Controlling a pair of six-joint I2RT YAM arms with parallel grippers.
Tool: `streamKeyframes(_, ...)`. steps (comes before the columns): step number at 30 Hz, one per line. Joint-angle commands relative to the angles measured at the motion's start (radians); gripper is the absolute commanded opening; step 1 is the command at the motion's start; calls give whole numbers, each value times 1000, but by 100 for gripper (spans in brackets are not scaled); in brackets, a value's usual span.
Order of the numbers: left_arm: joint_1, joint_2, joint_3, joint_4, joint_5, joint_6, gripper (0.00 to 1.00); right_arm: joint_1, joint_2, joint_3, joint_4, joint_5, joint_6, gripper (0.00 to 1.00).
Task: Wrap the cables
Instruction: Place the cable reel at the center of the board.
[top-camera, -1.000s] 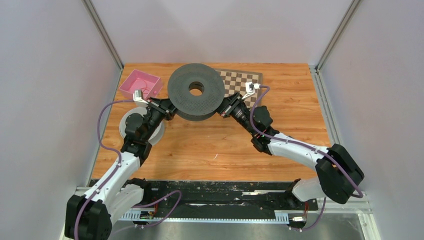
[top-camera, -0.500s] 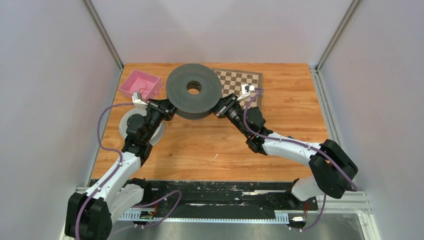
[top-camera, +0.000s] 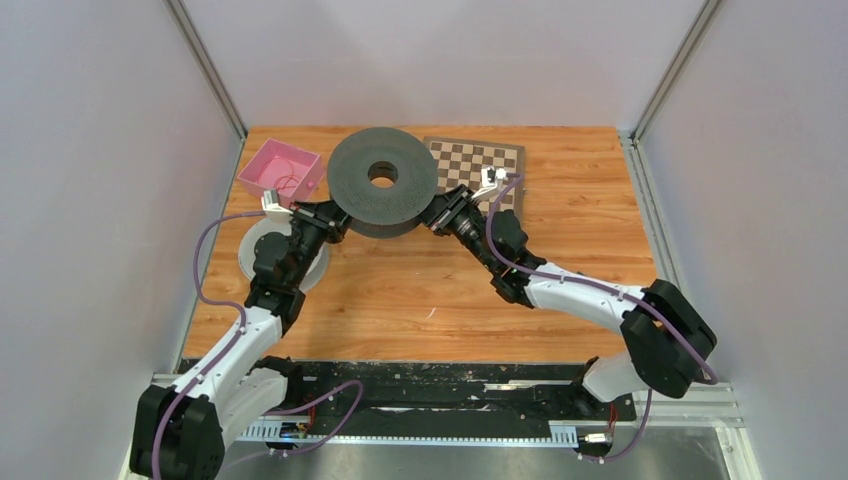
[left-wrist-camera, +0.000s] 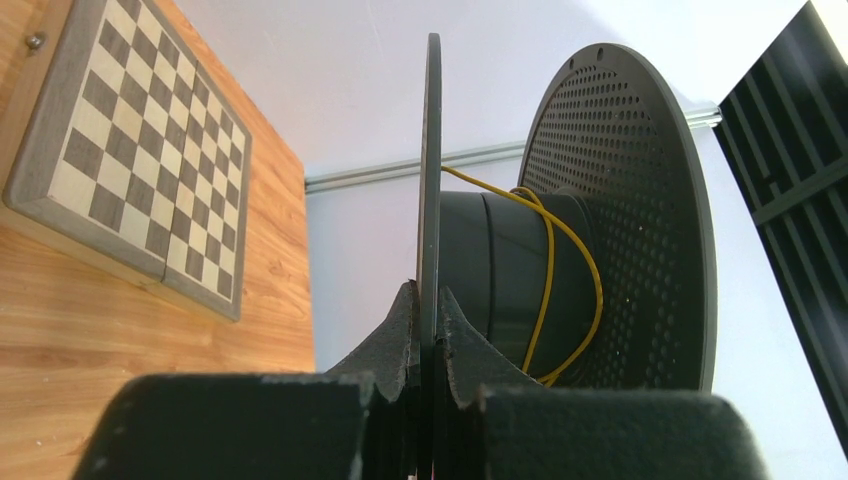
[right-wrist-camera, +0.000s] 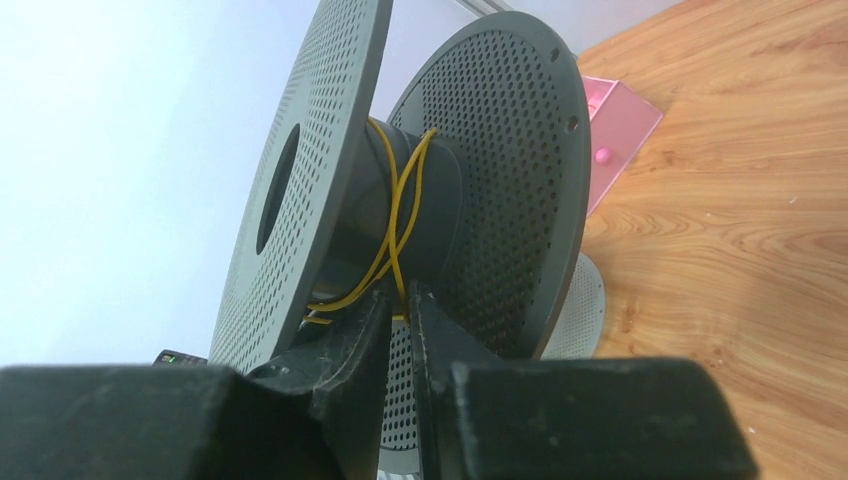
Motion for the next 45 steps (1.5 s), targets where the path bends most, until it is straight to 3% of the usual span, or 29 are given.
streamKeyframes(1,-23,-62,13,158,63,-56,0,11,-37,-12,-74,10,-59,18)
streamKeyframes(7,-22,-62,22,152,61,-51,0,11,-91,-46,-81,19,-96,18)
streamKeyframes(13,-23,-57,21,153,63,-49,0,8,-159,-77,-112,33,-156,28)
streamKeyframes(23,-22,-63,22,154,56,-36,0,4,-255,-152,-145,39,-267,35)
streamKeyframes(33,-14,-68,34,130,58,-5,0,-41,-467,-207,-247,22,-406,45)
streamKeyframes(36,-7,-63,42,104,100,16,0,-98,-518,-191,-269,-108,-393,53)
streamKeyframes(39,1,-65,41,65,156,52,0,-190,-524,-109,-355,-337,-367,76)
streamKeyframes(40,5,-66,40,61,171,60,0,-220,-519,-83,-384,-384,-354,79)
streamKeyframes(45,9,-52,78,-18,313,146,0,-344,-459,1,-459,-688,-270,78)
